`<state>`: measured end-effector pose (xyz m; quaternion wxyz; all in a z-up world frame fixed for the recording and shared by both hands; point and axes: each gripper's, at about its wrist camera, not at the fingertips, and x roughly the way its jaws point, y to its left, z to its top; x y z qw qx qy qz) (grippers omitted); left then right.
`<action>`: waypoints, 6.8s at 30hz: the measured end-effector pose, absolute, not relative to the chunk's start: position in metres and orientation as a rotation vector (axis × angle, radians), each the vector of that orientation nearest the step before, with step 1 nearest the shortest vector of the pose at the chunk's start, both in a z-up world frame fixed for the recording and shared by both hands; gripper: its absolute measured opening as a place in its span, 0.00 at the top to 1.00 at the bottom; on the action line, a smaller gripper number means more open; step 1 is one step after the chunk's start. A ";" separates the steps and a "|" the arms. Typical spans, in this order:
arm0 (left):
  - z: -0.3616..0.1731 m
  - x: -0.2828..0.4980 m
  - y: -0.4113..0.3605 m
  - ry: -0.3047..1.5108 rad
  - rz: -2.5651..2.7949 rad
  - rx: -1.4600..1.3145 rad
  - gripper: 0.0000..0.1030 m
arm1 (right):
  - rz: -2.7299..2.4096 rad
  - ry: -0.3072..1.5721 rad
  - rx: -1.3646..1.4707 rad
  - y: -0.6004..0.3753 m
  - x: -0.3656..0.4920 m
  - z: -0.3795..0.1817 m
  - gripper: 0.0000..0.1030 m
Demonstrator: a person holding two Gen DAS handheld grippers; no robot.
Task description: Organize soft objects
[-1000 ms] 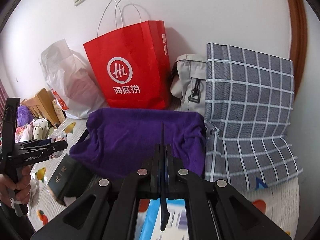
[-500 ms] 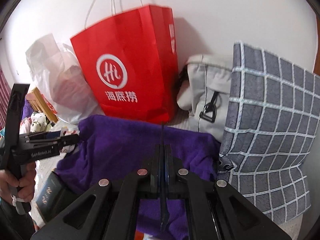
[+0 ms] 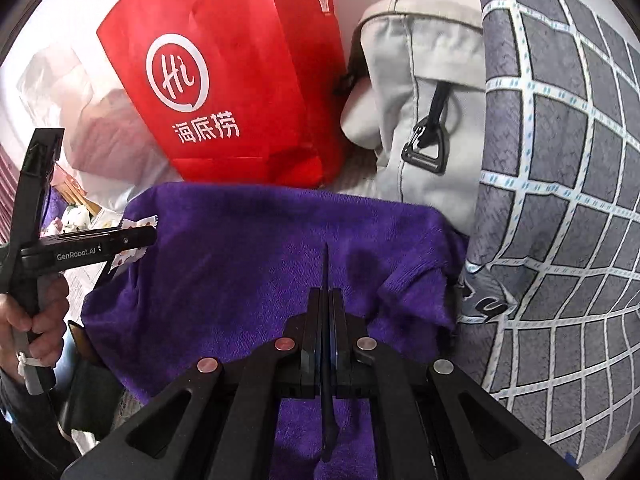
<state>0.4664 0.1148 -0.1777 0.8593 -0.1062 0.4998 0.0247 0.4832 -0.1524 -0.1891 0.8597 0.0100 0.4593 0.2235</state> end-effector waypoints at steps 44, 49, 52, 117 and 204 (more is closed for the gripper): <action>-0.063 0.274 0.083 0.851 0.013 -0.236 0.33 | 0.294 0.870 -0.090 -0.182 0.309 -0.110 0.19; -0.065 0.224 0.078 0.872 0.038 -0.215 0.33 | 0.312 0.876 -0.026 -0.194 0.256 -0.111 0.19; -0.073 0.200 0.079 0.897 0.018 -0.244 0.33 | 0.332 0.872 0.007 -0.203 0.222 -0.114 0.19; -0.172 0.207 0.010 1.037 -0.147 -0.170 0.69 | 0.290 0.878 -0.055 -0.222 0.120 -0.237 0.48; -0.098 0.255 0.108 0.893 0.059 -0.196 0.79 | 0.275 0.826 0.040 -0.203 0.277 -0.104 0.49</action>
